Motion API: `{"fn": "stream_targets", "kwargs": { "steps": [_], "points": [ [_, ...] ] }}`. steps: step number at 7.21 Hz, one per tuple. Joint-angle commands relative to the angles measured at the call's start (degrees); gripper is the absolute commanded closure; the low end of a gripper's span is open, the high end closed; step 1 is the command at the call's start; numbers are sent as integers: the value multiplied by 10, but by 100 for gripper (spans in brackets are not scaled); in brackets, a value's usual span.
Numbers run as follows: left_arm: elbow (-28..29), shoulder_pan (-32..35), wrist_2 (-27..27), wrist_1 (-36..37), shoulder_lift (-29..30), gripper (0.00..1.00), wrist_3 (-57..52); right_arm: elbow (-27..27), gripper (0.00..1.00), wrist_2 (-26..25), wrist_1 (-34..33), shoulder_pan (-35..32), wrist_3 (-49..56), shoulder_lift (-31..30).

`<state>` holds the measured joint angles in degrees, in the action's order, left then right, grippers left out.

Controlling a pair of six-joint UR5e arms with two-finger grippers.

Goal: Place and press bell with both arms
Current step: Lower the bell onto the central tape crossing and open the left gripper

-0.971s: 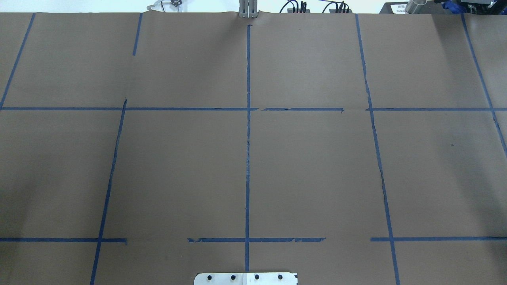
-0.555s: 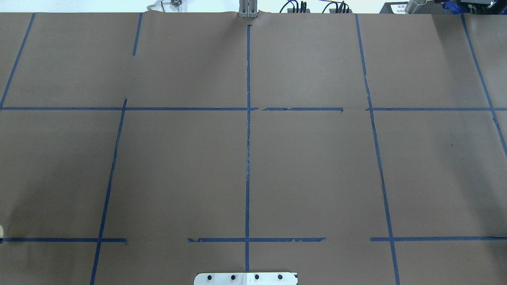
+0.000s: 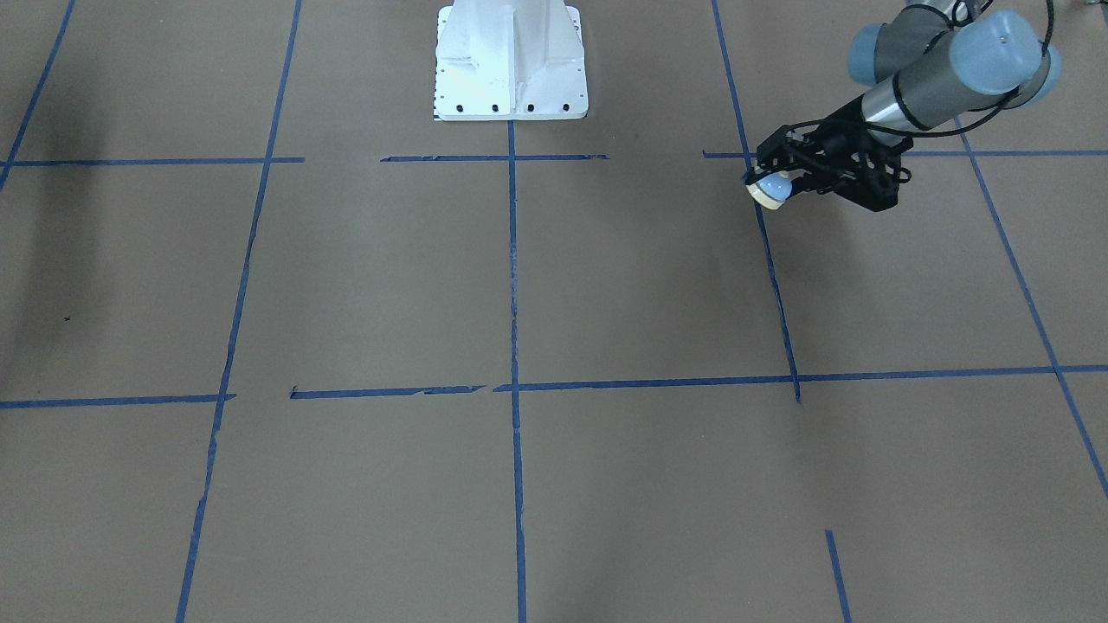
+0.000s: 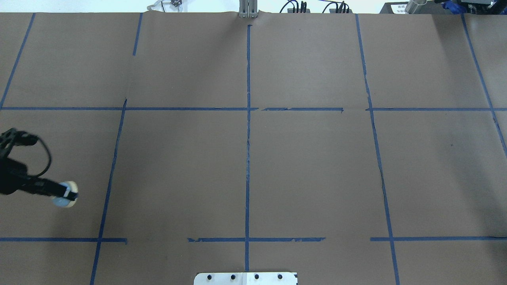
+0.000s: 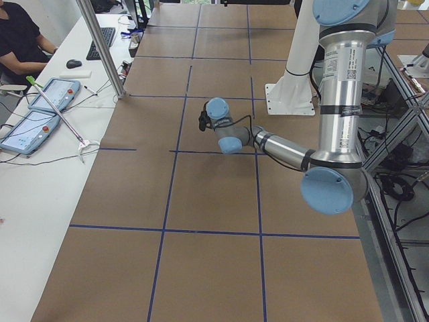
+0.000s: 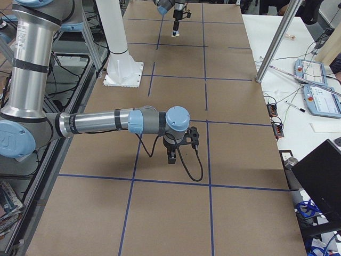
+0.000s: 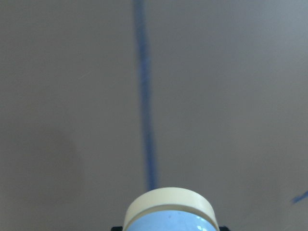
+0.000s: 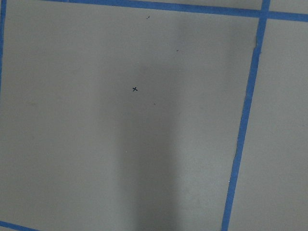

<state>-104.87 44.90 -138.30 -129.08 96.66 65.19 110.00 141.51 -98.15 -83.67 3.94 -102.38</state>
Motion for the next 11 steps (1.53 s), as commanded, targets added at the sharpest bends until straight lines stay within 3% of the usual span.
{"fn": "stream_targets", "kwargs": {
  "steps": [1,4,6,8,9,10,11],
  "points": [
    [44,-37,37,232,209,80,11,1,0,1,1,0,-2,1],
    [281,-100,158,262,414,80,20,-1,0,26,15,1,-2,2],
    [363,-112,183,258,478,74,42,-1,0,26,15,2,-2,2],
    [390,-113,204,256,498,71,42,-1,0,26,15,3,-2,2],
    [403,-116,218,255,502,62,41,-1,0,26,15,3,-2,2],
    [408,-119,219,255,504,46,41,-1,0,27,15,4,-2,2],
    [408,-119,225,255,506,17,41,-1,0,27,15,4,-2,2]
  ]
}}
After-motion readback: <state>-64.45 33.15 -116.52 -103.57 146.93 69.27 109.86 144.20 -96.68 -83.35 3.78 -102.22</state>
